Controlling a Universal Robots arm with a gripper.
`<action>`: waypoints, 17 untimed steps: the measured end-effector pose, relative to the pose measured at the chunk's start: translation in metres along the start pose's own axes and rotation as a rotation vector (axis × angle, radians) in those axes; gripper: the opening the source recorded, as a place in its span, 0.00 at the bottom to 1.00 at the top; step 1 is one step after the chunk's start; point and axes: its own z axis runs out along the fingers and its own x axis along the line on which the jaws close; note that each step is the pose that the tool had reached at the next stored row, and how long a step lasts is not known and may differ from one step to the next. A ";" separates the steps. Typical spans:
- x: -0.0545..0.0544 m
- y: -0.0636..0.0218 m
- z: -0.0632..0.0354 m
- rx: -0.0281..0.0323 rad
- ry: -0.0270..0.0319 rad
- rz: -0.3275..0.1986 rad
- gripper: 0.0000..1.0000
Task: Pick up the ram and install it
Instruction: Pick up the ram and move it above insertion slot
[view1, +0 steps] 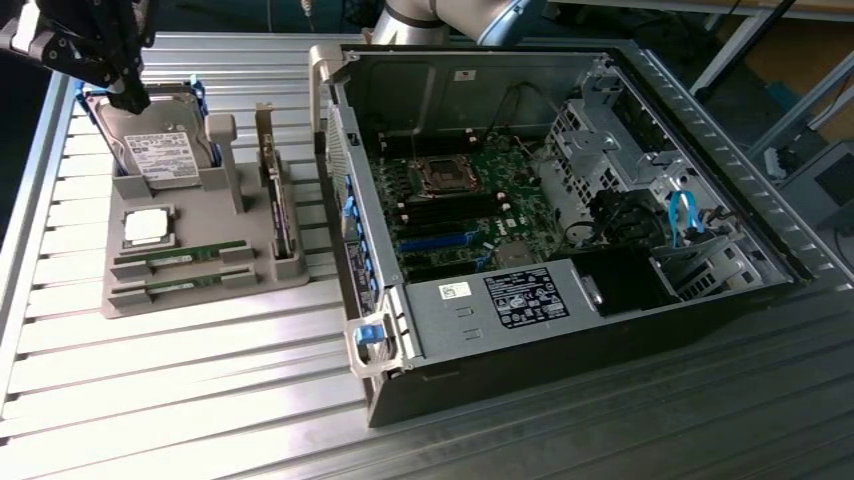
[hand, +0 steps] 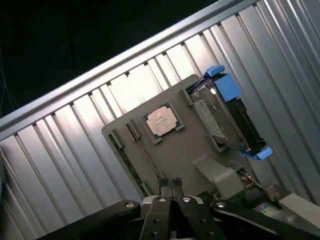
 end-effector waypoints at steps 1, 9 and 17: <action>0.000 0.0000 0.0000 -0.0007 0.0012 -0.028 0.10; 0.000 0.0000 0.0000 -0.0064 0.0115 -0.263 0.10; 0.000 0.0000 0.0000 -0.0103 0.0186 -0.423 0.10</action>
